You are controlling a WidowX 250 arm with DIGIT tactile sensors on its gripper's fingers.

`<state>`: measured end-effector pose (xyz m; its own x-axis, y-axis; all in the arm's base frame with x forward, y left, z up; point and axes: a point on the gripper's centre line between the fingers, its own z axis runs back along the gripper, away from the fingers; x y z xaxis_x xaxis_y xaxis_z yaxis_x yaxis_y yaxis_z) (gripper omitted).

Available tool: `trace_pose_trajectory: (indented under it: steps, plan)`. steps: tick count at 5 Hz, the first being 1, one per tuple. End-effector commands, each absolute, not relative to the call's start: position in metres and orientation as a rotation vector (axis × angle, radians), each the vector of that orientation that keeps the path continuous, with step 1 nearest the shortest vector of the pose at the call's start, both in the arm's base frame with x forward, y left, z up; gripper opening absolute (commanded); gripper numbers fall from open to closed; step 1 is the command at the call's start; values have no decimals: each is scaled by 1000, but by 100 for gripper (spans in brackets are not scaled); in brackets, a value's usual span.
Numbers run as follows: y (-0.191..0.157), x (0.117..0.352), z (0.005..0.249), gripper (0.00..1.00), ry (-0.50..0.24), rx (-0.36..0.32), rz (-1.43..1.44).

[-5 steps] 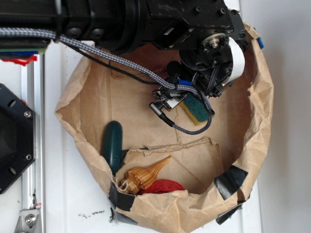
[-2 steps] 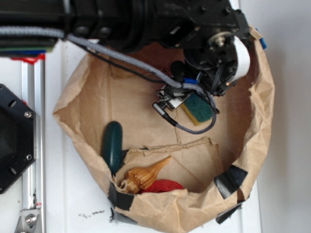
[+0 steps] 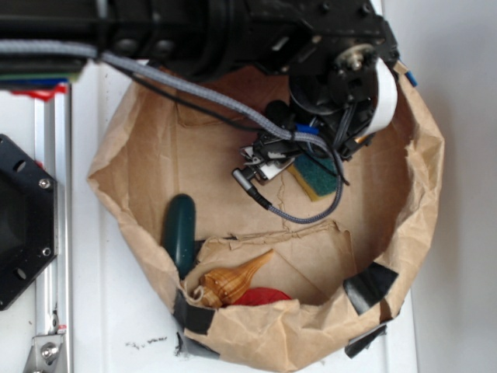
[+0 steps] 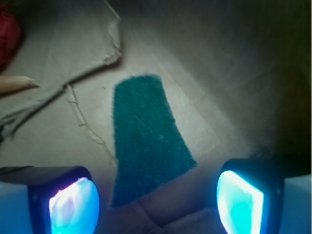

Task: Grab the green sponge.

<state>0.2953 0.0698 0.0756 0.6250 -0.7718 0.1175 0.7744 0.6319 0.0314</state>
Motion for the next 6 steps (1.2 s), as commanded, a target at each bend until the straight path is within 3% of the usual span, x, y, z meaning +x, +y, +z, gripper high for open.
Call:
trace_pose_trajectory:
  steps: [1, 3, 6]
  plan:
    - [63, 290, 103, 100, -191, -2, -929]
    - [55, 299, 98, 100, -210, 3, -905]
    - [42, 305, 83, 100, -177, 3, -910]
